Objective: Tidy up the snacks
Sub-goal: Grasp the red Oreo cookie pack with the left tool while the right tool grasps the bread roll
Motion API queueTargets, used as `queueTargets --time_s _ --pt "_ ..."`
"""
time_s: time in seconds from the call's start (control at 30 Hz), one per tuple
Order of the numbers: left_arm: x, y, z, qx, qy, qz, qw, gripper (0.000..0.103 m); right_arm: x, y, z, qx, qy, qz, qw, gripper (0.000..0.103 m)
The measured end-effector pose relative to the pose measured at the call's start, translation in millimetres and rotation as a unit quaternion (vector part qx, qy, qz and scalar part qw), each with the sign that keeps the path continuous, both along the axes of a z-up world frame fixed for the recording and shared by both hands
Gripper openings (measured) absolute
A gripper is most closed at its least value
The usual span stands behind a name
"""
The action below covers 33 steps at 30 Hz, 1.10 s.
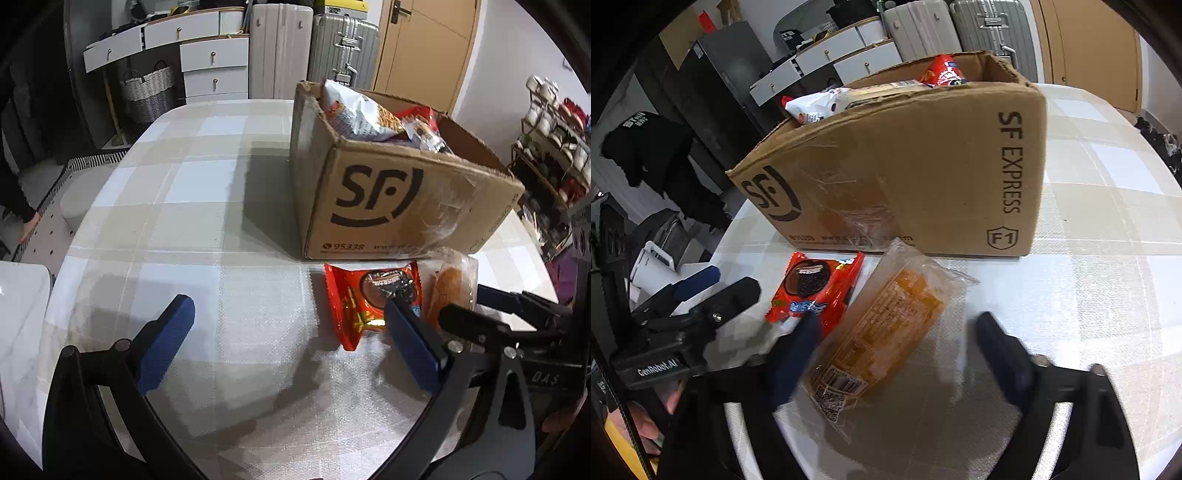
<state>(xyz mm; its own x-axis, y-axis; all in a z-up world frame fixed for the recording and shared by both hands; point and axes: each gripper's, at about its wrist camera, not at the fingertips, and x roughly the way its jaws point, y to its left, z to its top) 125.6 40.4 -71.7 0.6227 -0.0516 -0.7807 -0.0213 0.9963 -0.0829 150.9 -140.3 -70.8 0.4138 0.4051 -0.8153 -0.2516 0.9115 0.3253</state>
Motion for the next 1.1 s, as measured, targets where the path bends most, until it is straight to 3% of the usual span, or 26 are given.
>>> queueTargets --time_s 0.07,0.23,0.6,0.83,1.1 --pt "0.5 0.1 -0.6 0.007 -0.006 0.002 1.0 0.102 -1.3 1.7 -0.2 -0.01 -0.006 0.003 1.0 0.079" --pt "3.9 1.1 -5.2 0.017 -0.004 0.009 0.9998 0.102 -6.1 13.7 4.8 -0.017 -0.017 0.022 0.999 0.057" --pt "-7.4 0.2 -4.8 0.03 -0.003 0.011 0.9995 0.102 -11.9 15.2 6.4 0.001 -0.01 0.031 0.999 0.038" --pt "-7.9 11.2 -5.5 0.014 0.001 0.024 0.9996 0.102 -12.2 15.0 4.6 0.001 -0.008 0.03 1.0 0.037" --pt "-8.0 11.7 -2.9 0.009 -0.002 0.027 0.9996 0.102 -9.4 24.4 -2.7 -0.034 -0.014 0.032 0.999 0.041"
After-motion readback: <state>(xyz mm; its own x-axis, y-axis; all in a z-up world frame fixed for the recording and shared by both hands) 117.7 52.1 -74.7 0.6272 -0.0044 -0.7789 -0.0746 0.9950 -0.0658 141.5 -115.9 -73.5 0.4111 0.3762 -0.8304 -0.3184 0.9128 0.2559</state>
